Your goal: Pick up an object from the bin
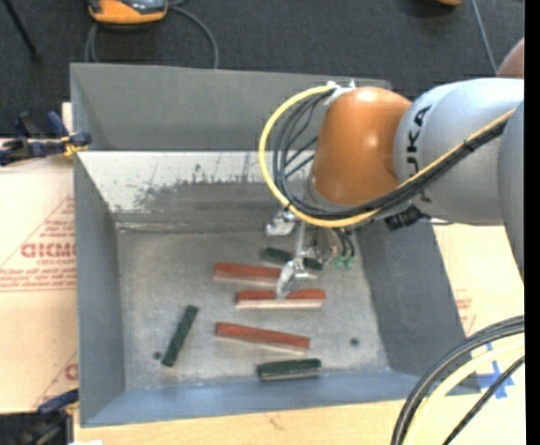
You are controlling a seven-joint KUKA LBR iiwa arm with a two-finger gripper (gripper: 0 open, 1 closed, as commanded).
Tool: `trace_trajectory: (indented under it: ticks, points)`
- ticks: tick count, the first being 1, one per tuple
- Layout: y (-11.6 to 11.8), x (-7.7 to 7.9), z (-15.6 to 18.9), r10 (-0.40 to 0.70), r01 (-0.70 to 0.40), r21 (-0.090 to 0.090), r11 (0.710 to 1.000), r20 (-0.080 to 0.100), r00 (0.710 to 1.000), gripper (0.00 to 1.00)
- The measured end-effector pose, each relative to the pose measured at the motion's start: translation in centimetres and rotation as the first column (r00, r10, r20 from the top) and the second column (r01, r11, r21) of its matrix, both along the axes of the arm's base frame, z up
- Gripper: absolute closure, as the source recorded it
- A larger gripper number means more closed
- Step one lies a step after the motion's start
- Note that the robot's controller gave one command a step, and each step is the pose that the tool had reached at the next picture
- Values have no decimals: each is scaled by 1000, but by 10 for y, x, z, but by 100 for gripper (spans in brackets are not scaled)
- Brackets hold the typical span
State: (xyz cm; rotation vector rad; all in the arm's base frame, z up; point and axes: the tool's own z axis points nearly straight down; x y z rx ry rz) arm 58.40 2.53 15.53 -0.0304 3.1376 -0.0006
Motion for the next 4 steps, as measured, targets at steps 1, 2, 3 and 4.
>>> trace_trajectory:
  ticks: [1, 2, 3, 4]
  points:
    - [0, 0, 0, 0, 0, 0, 1000, 0, 1000, 0]
    - [-1, 1, -75, -90, 90, 4, 996, 6, 996, 100]
    - [-1, 1, -75, -90, 90, 4, 996, 6, 996, 100]
    - [5, -11, 80, -18, 18, 0, 1000, 2, 1000, 100]
